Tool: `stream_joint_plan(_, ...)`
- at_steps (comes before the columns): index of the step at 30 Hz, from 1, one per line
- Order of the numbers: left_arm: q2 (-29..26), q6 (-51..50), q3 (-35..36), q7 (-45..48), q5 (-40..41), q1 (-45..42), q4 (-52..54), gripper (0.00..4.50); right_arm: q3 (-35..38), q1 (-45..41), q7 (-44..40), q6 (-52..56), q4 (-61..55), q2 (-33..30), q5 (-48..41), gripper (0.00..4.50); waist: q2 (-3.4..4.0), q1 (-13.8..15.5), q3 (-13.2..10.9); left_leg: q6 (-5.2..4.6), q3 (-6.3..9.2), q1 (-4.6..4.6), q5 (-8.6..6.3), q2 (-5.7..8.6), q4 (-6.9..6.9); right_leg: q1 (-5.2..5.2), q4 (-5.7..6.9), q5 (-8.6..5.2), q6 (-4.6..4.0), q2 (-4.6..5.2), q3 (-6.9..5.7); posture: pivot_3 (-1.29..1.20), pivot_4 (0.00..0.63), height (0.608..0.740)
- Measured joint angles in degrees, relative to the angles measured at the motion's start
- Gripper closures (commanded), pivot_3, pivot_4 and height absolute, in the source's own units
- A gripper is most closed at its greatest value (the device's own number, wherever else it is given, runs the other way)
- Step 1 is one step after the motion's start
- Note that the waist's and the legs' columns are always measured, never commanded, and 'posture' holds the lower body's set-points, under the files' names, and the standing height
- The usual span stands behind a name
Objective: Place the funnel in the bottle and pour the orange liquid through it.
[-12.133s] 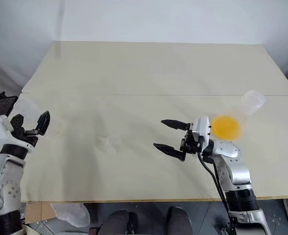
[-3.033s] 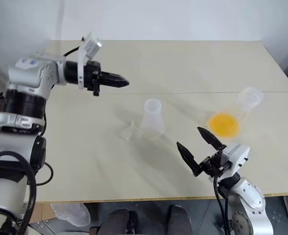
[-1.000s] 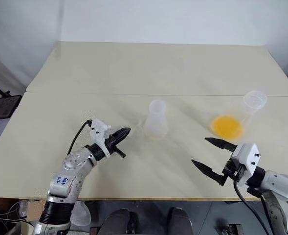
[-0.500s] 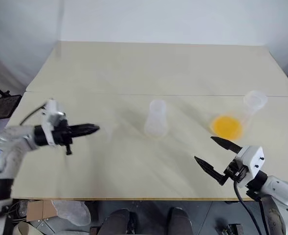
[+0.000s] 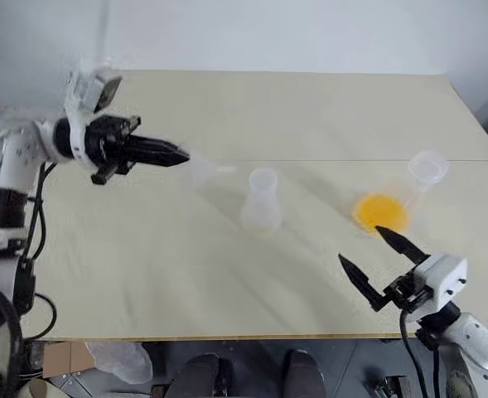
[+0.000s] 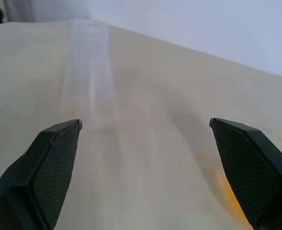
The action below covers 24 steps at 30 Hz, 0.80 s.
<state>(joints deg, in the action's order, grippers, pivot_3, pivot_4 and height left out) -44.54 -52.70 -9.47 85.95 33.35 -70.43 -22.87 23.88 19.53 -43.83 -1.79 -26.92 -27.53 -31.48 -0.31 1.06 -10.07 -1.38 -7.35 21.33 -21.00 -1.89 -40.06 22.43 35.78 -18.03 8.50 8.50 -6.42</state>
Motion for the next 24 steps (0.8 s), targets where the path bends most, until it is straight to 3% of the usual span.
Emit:
stream_joint_plan(9,5.2,4.9,-11.4,0.1,-10.4,-7.6,-11.3,4.45,-1.5,2.2,1.5,-1.2,-1.1,2.5,1.2,0.0,-0.03,0.1,0.0,-0.01,-0.05,0.02,0.0,0.0,-0.02,0.03,-0.01,0.0,0.0,0.0,0.07,0.0,0.15,0.74)
stream_joint_plan(19,12.4,7.2,-13.0,0.1,-16.1,-11.5,-17.8,4.45,-4.9,2.2,2.6,-1.9,-2.1,3.8,2.5,0.0,-0.06,0.2,0.0,-0.02,-0.03,0.07,0.0,0.0,-0.04,0.05,-0.02,0.0,0.0,0.01,0.07,0.0,0.15,0.74)
stream_joint_plan(24,12.6,9.4,-13.0,0.1,-18.3,-13.7,-21.0,4.45,-5.6,2.1,3.1,-2.0,-2.1,4.0,3.0,0.0,-0.06,0.1,0.0,-0.02,-0.04,0.07,0.01,0.0,-0.03,0.08,-0.01,0.0,0.0,0.01,0.07,0.0,0.15,0.74)
